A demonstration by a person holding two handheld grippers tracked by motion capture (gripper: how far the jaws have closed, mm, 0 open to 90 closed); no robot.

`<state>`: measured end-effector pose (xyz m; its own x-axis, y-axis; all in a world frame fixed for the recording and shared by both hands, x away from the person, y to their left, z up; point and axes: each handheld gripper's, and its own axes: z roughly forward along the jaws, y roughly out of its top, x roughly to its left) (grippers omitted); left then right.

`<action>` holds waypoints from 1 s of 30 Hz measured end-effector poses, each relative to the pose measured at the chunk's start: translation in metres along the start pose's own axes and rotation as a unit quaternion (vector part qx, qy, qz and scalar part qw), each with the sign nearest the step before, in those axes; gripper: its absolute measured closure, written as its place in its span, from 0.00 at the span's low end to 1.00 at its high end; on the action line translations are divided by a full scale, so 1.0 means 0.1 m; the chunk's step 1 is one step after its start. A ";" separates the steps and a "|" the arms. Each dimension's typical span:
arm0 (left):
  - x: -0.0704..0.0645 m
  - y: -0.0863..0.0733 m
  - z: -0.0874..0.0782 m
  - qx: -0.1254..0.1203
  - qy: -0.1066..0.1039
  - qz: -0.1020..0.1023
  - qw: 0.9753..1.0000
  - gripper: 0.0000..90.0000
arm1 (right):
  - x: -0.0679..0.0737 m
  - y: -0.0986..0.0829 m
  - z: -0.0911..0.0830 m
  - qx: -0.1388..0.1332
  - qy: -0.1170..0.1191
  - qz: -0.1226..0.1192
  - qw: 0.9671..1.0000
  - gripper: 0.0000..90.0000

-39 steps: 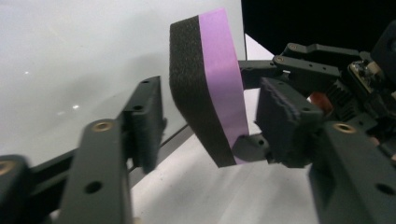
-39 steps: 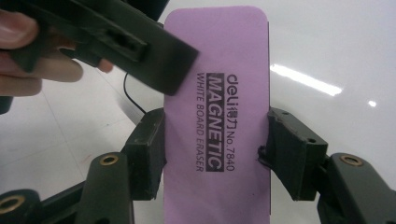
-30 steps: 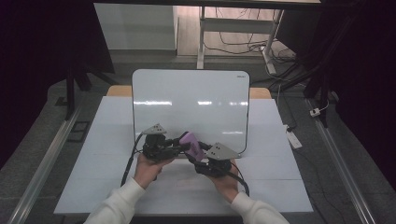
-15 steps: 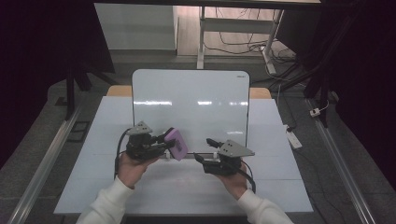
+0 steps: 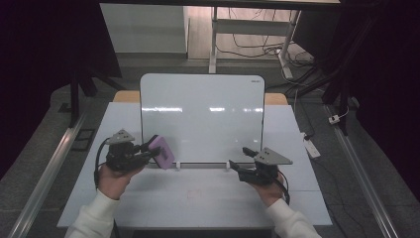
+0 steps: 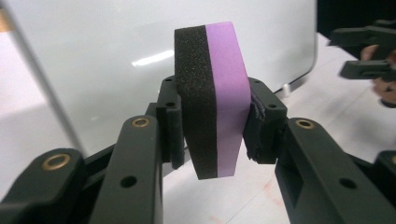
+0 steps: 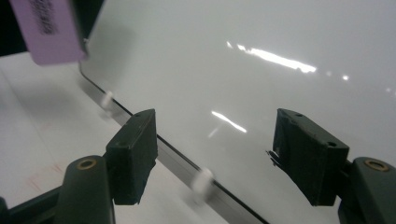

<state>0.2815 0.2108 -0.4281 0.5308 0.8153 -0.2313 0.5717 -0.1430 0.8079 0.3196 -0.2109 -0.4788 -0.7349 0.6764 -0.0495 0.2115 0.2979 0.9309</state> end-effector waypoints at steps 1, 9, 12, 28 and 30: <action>0.02 -0.01 -0.01 0.002 0.008 -0.003 1.000 0.69 | -0.03 -0.02 -0.03 0.002 -0.004 0.000 1.000 0.34; 0.11 0.00 -0.02 0.028 0.040 -0.001 0.999 0.69 | -0.24 -0.20 -0.29 0.014 -0.030 0.014 0.999 0.34; 0.12 0.02 -0.04 0.032 0.045 0.000 0.998 0.69 | -0.29 -0.23 -0.35 0.013 -0.038 0.018 0.999 0.34; 0.07 0.22 0.27 0.018 0.084 0.007 0.996 0.68 | -0.37 -0.29 -0.42 0.016 -0.059 0.021 0.998 0.34; 0.05 0.23 0.32 0.011 0.089 0.007 0.996 0.68 | -0.38 -0.29 -0.42 0.016 -0.061 0.021 0.998 0.34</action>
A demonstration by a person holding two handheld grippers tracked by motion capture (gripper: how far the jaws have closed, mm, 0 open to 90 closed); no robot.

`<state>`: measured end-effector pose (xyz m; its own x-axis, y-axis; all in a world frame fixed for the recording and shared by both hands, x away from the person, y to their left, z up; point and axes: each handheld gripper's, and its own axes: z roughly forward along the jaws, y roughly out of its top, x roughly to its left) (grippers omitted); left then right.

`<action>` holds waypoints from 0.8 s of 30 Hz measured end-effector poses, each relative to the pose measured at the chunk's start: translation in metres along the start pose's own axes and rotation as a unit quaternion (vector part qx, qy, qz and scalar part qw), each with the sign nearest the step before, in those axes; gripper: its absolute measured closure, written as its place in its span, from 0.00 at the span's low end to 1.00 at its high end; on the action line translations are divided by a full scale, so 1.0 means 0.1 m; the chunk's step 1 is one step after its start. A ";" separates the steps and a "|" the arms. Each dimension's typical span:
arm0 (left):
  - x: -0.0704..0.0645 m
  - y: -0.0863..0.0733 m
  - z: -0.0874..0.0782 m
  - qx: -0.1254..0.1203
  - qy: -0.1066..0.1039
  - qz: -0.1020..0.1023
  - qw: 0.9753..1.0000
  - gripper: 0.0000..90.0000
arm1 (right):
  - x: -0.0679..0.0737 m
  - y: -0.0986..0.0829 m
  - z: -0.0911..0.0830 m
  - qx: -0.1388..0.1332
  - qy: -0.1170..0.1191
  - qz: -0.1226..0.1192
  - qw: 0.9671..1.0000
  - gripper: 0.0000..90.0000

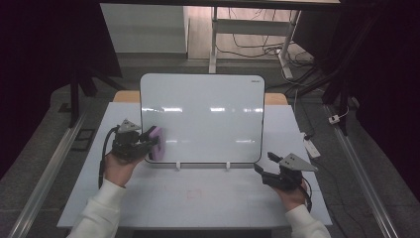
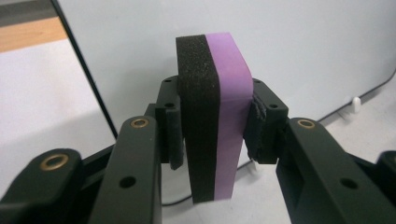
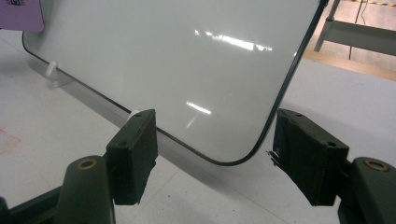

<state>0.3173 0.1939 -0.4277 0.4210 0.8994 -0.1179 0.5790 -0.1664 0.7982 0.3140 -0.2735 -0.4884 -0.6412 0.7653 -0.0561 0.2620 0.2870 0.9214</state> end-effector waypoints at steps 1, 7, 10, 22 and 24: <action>0.00 0.01 0.02 -0.003 0.002 -0.001 1.000 0.68 | 0.00 0.00 0.00 0.000 -0.001 -0.001 1.000 0.34; -0.03 0.05 0.18 0.002 0.021 0.000 1.000 0.68 | -0.02 -0.01 0.01 0.003 -0.008 0.000 1.000 0.34; -0.02 0.04 0.25 0.002 0.022 -0.002 1.000 0.67 | -0.02 -0.01 0.01 0.003 -0.010 0.001 1.000 0.34; -0.04 0.00 0.32 -0.016 0.009 0.001 1.000 0.55 | -0.05 -0.01 -0.01 0.002 -0.021 0.001 1.000 0.34; -0.04 0.00 0.29 -0.025 0.006 0.002 1.000 0.54 | -0.06 -0.01 -0.01 0.003 -0.022 0.002 1.000 0.34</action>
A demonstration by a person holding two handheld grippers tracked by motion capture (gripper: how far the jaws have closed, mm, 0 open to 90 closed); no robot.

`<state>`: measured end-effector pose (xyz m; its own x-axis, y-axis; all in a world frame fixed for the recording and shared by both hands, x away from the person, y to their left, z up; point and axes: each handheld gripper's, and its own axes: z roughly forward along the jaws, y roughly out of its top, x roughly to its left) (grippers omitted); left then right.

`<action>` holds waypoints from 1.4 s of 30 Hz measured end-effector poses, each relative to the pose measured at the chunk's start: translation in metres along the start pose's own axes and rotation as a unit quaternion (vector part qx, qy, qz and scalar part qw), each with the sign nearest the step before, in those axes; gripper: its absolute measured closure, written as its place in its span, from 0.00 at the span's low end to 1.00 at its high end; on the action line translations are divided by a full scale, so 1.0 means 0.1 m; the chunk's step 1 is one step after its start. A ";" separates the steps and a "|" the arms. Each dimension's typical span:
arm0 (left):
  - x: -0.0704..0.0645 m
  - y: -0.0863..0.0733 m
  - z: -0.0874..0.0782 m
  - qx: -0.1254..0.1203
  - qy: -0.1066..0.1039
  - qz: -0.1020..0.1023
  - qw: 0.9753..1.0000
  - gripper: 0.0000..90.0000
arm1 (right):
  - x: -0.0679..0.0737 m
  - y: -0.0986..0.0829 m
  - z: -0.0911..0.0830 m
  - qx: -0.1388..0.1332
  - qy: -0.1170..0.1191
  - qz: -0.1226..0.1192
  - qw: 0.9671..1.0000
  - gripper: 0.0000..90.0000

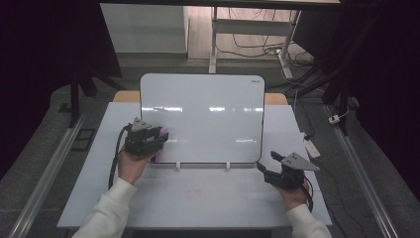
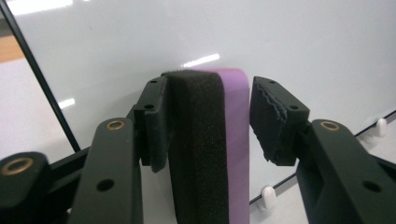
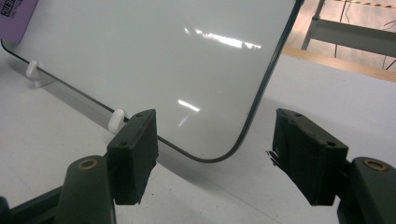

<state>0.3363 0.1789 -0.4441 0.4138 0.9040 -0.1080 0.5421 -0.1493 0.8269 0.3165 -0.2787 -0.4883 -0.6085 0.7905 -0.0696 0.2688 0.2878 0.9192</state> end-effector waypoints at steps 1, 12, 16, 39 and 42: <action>0.00 0.00 -0.01 -0.003 -0.004 -0.001 1.000 0.53 | 0.00 0.00 0.00 0.000 0.001 0.001 1.000 0.34; 0.02 -0.07 -0.24 -0.027 -0.056 0.029 0.998 0.43 | -0.08 -0.02 -0.02 0.004 0.008 0.002 1.000 0.35; 0.04 -0.16 -0.34 -0.028 -0.080 0.036 0.996 0.41 | -0.12 -0.04 -0.04 0.010 0.007 -0.004 1.000 0.35; 0.29 -1.00 -0.66 0.029 -0.116 0.042 0.992 0.33 | -0.33 -0.25 -0.10 0.049 0.020 -0.034 0.998 0.36; 0.34 -1.08 -0.66 0.037 -0.114 0.036 0.992 0.32 | -0.32 -0.27 -0.07 0.055 0.026 -0.037 0.997 0.35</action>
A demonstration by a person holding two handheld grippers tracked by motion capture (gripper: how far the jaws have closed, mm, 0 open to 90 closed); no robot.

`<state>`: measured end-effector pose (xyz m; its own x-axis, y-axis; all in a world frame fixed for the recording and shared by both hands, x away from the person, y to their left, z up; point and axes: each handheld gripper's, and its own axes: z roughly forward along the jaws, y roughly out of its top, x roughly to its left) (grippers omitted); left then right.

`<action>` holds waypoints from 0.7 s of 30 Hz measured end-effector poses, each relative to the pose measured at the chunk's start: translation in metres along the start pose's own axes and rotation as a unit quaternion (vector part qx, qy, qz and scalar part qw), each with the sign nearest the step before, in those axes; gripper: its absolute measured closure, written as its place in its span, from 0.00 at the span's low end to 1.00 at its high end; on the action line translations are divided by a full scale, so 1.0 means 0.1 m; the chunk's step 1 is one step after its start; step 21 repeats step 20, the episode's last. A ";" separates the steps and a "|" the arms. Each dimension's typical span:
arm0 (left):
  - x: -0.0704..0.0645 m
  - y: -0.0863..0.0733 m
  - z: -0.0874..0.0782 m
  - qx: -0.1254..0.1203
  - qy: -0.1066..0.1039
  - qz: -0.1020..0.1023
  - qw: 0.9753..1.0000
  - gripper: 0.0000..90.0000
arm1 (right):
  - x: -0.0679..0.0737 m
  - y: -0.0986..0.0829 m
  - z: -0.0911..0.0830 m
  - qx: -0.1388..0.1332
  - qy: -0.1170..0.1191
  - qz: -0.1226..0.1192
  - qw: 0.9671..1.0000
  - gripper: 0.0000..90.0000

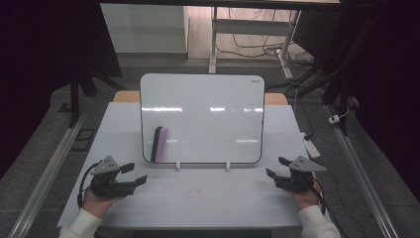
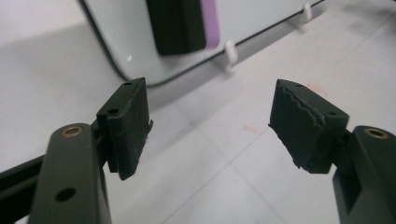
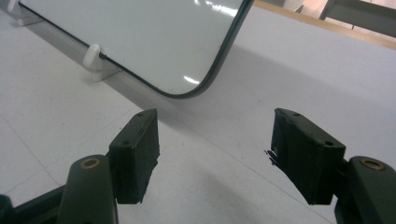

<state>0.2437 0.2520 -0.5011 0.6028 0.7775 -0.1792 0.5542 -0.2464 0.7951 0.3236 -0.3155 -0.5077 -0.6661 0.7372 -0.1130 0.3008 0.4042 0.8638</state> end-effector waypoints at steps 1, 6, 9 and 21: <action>0.01 -0.02 0.00 0.002 0.002 -0.003 1.000 0.32 | 0.01 0.00 0.01 0.002 0.000 -0.001 1.000 0.35; 0.02 -0.03 -0.01 0.002 0.002 -0.007 1.000 0.32 | 0.01 0.00 0.01 0.003 0.003 -0.005 1.000 0.35; 0.02 -0.02 0.00 0.003 0.001 -0.007 1.000 0.31 | 0.01 0.00 0.00 0.000 0.001 -0.006 1.000 0.35; 0.03 -0.03 0.02 0.010 0.003 -0.011 1.000 0.31 | 0.03 0.01 0.01 -0.003 0.002 -0.013 1.000 0.35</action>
